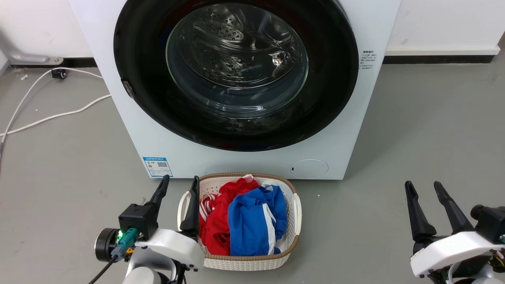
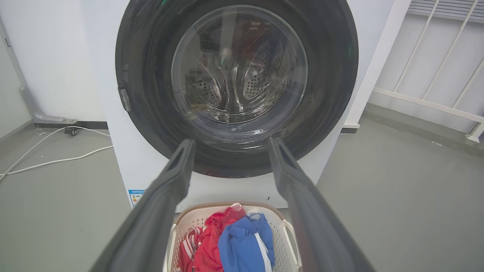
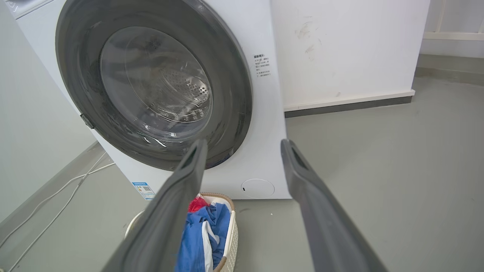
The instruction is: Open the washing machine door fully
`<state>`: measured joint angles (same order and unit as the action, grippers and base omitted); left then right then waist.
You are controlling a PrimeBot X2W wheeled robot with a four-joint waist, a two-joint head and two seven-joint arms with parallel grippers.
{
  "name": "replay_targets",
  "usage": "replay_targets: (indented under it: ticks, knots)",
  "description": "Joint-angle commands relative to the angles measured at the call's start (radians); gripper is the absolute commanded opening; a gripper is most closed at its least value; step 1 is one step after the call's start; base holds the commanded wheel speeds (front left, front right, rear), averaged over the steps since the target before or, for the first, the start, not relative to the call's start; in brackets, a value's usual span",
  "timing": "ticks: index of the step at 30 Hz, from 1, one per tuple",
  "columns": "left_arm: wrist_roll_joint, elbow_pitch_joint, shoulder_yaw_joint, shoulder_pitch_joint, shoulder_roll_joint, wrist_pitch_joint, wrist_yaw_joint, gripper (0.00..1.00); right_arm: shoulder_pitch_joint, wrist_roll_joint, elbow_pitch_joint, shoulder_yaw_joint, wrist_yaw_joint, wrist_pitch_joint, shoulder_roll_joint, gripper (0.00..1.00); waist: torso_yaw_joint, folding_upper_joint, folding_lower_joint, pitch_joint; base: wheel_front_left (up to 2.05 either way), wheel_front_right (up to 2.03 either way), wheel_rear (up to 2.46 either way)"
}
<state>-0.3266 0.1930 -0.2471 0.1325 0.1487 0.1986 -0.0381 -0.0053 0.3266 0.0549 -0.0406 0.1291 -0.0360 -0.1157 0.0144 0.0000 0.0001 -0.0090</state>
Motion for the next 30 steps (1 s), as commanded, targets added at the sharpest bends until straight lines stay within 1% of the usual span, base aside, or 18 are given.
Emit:
replay_targets:
  ticks: [1,4,5,15,16,27,29,30]
  knots:
    - [0.026,-0.005,-0.002,0.003,0.006,0.010,0.004,1.00,0.003,-0.026,-0.011,-0.001,0.002,-0.009,-0.007,1.00,0.001,0.0000,-0.0001,0.000,0.00,0.00,0.00]
    - [0.047,-0.001,-0.002,0.000,0.004,0.016,0.009,1.00,0.004,-0.046,-0.012,-0.003,0.002,-0.011,-0.006,1.00,0.002,0.0000,-0.0001,0.001,0.00,0.00,0.00]
    - [0.072,0.009,-0.001,-0.003,-0.003,0.024,0.015,1.00,0.003,-0.066,-0.010,-0.001,0.002,-0.019,-0.005,1.00,0.002,0.0000,-0.0001,0.000,0.00,0.00,0.00]
    - [0.128,0.027,0.012,-0.005,-0.021,0.045,0.028,1.00,-0.001,-0.118,-0.004,-0.009,0.002,-0.038,-0.003,1.00,0.006,0.0000,-0.0001,-0.002,0.00,0.00,0.00]
    - [0.147,0.033,0.018,-0.004,-0.025,0.049,0.031,1.00,-0.002,-0.131,-0.003,-0.011,0.002,-0.047,-0.001,1.00,0.005,0.0000,-0.0001,-0.002,0.00,0.00,0.00]
    - [0.214,0.053,0.037,-0.009,-0.042,0.069,0.042,1.00,0.005,-0.166,0.011,-0.010,0.002,-0.063,0.003,1.00,0.003,0.0000,-0.0001,-0.008,0.00,0.00,0.00]
    - [0.210,0.056,0.042,-0.010,-0.046,0.068,0.044,1.00,0.005,-0.152,0.015,-0.011,0.002,-0.058,0.005,0.02,0.002,0.0000,-0.0001,-0.008,0.00,0.00,0.00]
    - [0.209,0.059,0.045,-0.011,-0.047,0.068,0.046,1.00,0.005,-0.145,0.018,-0.010,0.002,-0.054,0.007,0.00,0.001,0.0000,-0.0001,-0.008,0.00,0.00,0.00]
